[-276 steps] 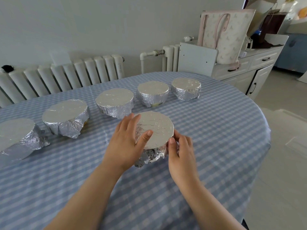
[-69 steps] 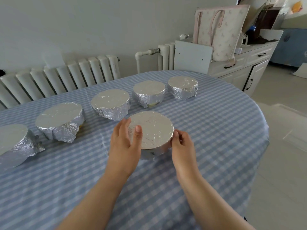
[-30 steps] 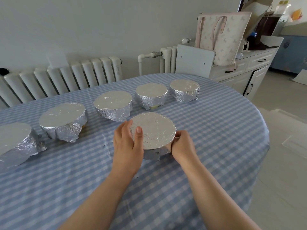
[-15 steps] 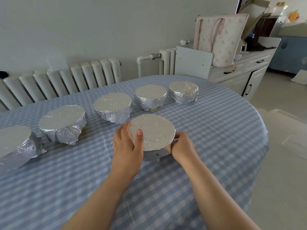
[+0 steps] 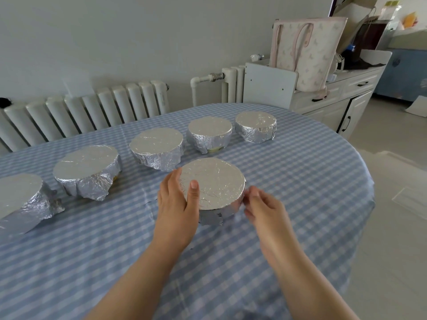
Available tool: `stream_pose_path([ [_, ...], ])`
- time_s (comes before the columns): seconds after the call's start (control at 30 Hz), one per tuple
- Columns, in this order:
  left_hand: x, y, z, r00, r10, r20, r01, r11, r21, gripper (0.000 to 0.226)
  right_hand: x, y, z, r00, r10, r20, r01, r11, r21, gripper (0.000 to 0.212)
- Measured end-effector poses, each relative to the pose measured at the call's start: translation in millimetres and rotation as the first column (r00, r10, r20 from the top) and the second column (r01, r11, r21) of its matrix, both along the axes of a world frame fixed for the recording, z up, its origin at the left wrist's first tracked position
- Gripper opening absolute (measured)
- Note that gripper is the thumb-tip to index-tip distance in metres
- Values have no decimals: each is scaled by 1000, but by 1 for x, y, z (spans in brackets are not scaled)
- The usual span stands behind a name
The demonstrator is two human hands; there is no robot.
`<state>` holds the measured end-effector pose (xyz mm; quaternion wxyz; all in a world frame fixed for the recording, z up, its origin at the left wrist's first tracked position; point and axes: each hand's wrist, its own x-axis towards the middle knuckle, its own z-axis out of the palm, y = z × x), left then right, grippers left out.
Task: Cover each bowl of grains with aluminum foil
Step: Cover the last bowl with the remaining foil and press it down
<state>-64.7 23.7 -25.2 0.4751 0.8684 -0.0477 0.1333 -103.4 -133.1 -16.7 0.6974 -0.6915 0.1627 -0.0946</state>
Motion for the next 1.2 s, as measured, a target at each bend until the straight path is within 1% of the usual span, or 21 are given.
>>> stream_pose_path([
  [0.03,0,0,0,1000,0,2,0,1000,-3,76,-3,4,-2,998,65,2,-66,997,29,37],
  [0.1,0,0,-1,1000,-2,6,2,1000,-8,75,-6,12,-3,993,120,9,-120,987,103,36],
  [0.23,0,0,-1,1000,-9,7,9,1000,-14,76,-4,20,-2,991,133,8,-133,977,164,28],
  [0.4,2,1,-3,1000,-12,11,12,1000,-28,82,-5,22,1,995,94,31,-99,947,306,23],
  [0.47,3,2,-4,1000,-13,5,14,999,-33,91,-8,23,2,994,99,48,-110,938,329,24],
  [0.53,3,2,-4,1000,-14,7,14,999,-34,92,-10,24,0,992,118,49,-128,940,316,28],
  [0.57,4,2,-4,1000,-15,8,15,999,-37,92,-9,23,-2,990,137,44,-144,942,304,37],
  [0.6,4,2,-3,1000,-16,11,17,999,-38,92,-9,21,-1,986,162,36,-165,941,294,50],
  [0.63,4,2,-3,1000,-17,14,18,999,-38,92,-6,18,-3,982,188,28,-189,949,253,58],
  [0.67,3,2,-4,1000,-18,13,19,999,-38,91,-4,16,-2,976,215,23,-216,959,184,58],
  [0.73,3,2,-4,1000,-16,11,17,999,-41,91,-1,10,1,964,267,12,-267,964,15,49],
  [0.77,3,2,-4,1000,-19,8,19,999,-43,91,0,7,2,960,278,0,-278,958,-69,40],
  [0.83,1,1,-4,1000,-28,4,28,998,-51,92,2,3,3,964,265,-28,-265,942,-206,28],
  [0.9,2,1,-3,999,-36,-9,35,998,-61,92,3,2,2,973,227,-39,-229,938,-262,26],
  [0.93,2,1,-3,999,-36,-12,36,997,-65,93,4,1,1,977,210,-47,-215,950,-225,31],
  [0.97,1,1,-2,999,-40,-13,39,996,-76,93,6,2,0,980,187,-70,-193,976,-100,37],
  [1.0,0,1,-1,999,-43,-14,42,995,-93,92,7,2,-1,980,173,-94,-167,984,69,44],
  [1.03,-1,0,0,999,-44,-21,41,992,-122,90,7,2,-1,978,172,-117,-142,963,229,48],
  [1.07,-2,0,0,999,-40,-34,34,985,-170,86,7,1,1,975,181,-131,-127,932,339,52],
  [1.13,-1,0,-2,997,-18,-73,-5,952,-305,76,3,-1,7,962,222,-159,-135,892,431,51],
  [1.2,5,2,-2,986,10,-167,-88,879,-468,64,-1,-4,12,950,256,-177,-141,862,486,34],
])
